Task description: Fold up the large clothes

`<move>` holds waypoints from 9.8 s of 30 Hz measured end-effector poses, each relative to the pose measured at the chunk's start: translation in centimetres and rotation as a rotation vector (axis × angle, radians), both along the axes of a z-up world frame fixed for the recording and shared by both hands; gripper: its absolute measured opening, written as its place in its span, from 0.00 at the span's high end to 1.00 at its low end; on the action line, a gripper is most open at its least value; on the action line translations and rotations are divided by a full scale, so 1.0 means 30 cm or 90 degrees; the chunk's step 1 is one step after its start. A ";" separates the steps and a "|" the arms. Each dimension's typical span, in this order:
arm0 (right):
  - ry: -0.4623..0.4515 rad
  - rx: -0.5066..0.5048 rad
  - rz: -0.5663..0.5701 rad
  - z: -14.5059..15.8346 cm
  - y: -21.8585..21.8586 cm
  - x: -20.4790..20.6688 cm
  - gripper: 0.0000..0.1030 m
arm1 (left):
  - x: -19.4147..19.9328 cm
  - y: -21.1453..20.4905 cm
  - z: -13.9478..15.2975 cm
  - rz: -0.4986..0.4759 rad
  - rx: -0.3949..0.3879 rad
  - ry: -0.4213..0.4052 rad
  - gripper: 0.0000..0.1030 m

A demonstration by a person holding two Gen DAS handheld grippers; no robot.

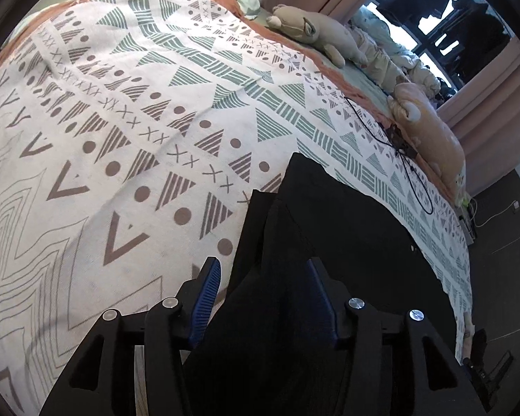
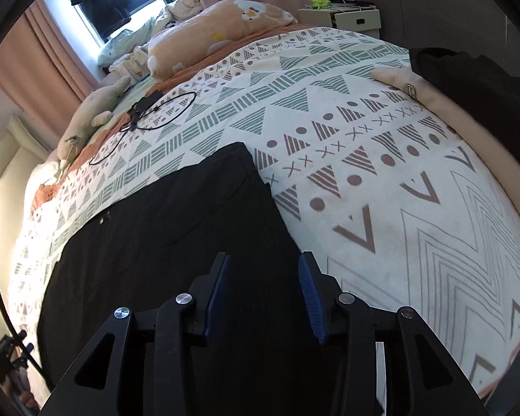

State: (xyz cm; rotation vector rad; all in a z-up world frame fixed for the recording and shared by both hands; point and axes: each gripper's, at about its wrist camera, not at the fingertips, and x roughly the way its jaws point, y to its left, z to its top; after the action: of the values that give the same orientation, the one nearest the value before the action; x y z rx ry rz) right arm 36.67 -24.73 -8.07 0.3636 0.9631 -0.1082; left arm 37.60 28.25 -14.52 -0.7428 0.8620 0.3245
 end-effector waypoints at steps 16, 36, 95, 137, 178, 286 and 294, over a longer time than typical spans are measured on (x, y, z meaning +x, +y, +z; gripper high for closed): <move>-0.028 -0.004 0.054 0.140 0.120 -0.302 0.59 | -0.400 -0.050 0.144 0.021 0.007 -0.027 0.49; -0.056 -0.005 0.179 0.156 0.323 -0.544 0.32 | -0.748 -0.162 0.256 0.030 0.032 -0.085 0.19; 0.120 -0.110 0.279 -0.237 0.884 0.289 0.63 | -0.400 -0.049 -0.199 0.068 -0.215 0.013 0.60; 0.116 0.090 0.306 -0.130 0.717 -0.227 0.66 | -0.283 -0.157 0.128 -0.020 -0.177 -0.113 0.90; 0.025 0.273 0.069 -0.082 -0.038 -0.311 0.66 | 0.181 -1.015 0.448 -0.347 -0.098 -0.135 0.91; 0.122 0.418 0.275 -0.342 -0.204 0.421 0.30 | 0.472 -0.793 -0.112 -0.285 -0.040 0.071 0.42; 0.145 0.399 0.265 -0.357 -0.179 0.494 0.63 | 0.583 -0.801 -0.137 -0.294 -0.045 0.076 0.42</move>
State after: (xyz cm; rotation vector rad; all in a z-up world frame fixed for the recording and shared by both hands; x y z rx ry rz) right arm 51.50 -30.10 -18.79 0.7249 1.2719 0.5549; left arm 55.09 4.22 -18.64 -0.5712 1.1334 -0.0746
